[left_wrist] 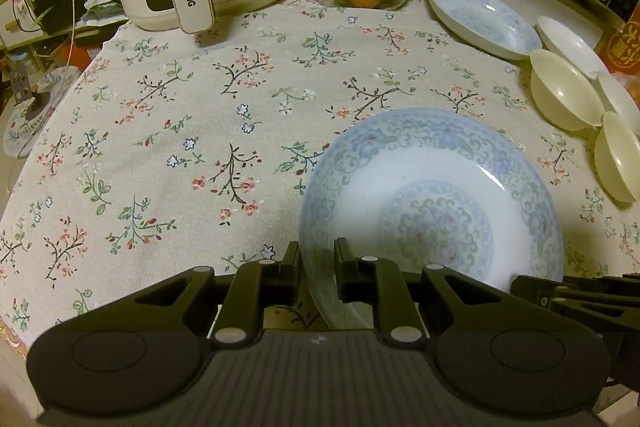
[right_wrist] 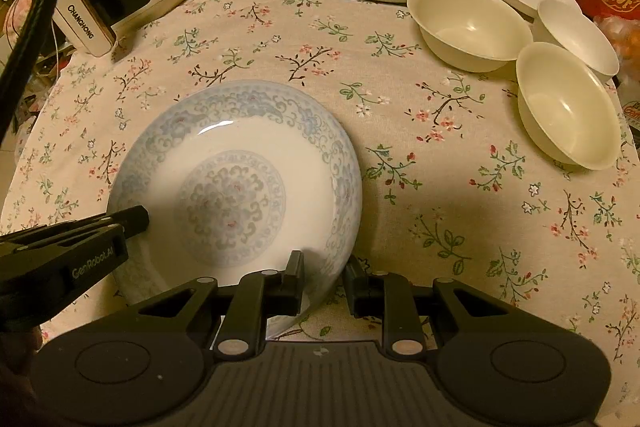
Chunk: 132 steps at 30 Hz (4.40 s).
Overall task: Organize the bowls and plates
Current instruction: 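Lift the blue-patterned plate with both grippers and carry it toward the jar, then lower the held plate with both grippers onto the other blue-patterned plate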
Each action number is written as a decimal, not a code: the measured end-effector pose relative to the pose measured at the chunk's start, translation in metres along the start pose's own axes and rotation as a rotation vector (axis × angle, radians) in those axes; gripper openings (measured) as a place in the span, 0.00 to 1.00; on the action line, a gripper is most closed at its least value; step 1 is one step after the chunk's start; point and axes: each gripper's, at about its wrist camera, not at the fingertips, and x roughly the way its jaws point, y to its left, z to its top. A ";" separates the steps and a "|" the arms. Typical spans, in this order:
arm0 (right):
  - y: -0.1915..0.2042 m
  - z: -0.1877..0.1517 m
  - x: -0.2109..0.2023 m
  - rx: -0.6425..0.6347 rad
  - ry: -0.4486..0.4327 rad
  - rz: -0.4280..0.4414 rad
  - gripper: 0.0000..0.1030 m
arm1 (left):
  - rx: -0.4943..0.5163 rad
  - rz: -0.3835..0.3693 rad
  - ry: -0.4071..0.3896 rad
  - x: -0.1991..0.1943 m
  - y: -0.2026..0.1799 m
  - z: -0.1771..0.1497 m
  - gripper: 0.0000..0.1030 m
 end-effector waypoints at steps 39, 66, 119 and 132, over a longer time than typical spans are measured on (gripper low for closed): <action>-0.012 0.015 -0.022 -0.019 -0.054 0.037 0.44 | 0.074 0.101 -0.081 -0.025 -0.019 0.029 0.42; -0.156 0.152 -0.013 0.339 -0.384 0.064 0.59 | -0.131 -0.166 -0.196 0.048 -0.079 0.165 0.37; -0.148 0.185 0.028 0.388 -0.328 0.156 0.13 | -0.132 -0.310 -0.182 0.061 -0.093 0.190 0.09; -0.120 0.132 -0.055 0.299 -0.403 0.151 0.14 | -0.153 -0.329 -0.215 -0.021 -0.073 0.145 0.09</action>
